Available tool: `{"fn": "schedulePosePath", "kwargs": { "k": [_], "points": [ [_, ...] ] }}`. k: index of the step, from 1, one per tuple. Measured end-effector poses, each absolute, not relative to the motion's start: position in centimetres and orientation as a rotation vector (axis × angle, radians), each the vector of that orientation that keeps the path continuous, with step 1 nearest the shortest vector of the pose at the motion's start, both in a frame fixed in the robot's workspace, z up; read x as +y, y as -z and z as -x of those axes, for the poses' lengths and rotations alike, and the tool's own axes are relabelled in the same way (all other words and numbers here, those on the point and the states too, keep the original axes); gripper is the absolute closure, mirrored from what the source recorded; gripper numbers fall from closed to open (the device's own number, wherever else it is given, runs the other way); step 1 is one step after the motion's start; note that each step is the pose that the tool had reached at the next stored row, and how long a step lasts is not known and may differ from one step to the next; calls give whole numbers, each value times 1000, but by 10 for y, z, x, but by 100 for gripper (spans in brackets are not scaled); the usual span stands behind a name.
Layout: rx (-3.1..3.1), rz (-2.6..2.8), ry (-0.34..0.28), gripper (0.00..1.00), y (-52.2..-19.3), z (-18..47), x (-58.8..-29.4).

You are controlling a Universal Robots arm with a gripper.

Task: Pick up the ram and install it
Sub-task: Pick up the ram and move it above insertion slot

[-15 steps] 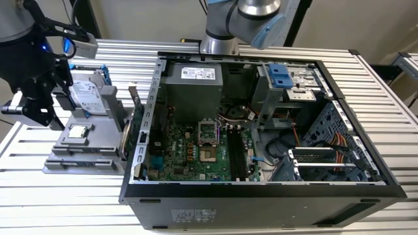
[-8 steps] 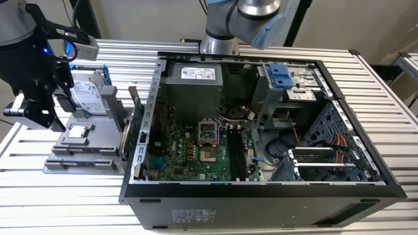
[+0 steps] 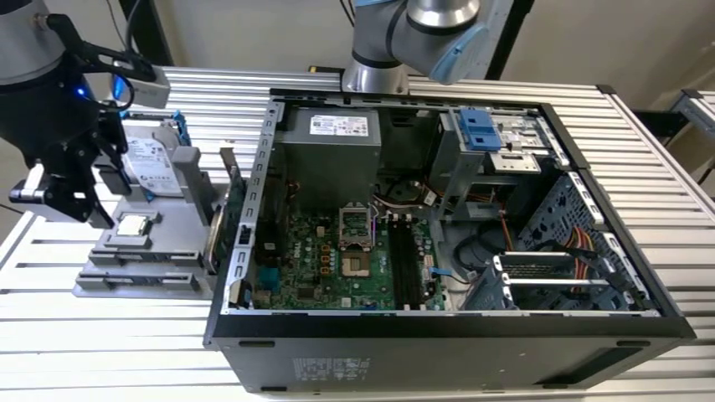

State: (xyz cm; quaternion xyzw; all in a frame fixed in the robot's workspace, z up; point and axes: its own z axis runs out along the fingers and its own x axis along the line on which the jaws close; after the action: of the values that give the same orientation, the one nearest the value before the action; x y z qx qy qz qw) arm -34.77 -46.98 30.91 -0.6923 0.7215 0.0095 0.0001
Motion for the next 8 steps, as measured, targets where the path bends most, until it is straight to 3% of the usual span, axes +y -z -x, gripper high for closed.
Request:
{"fn": "schedulePosePath", "kwargs": {
  "k": [8],
  "points": [
    [2267,2175,-30,0,-305,348,-472]
  ]
}}
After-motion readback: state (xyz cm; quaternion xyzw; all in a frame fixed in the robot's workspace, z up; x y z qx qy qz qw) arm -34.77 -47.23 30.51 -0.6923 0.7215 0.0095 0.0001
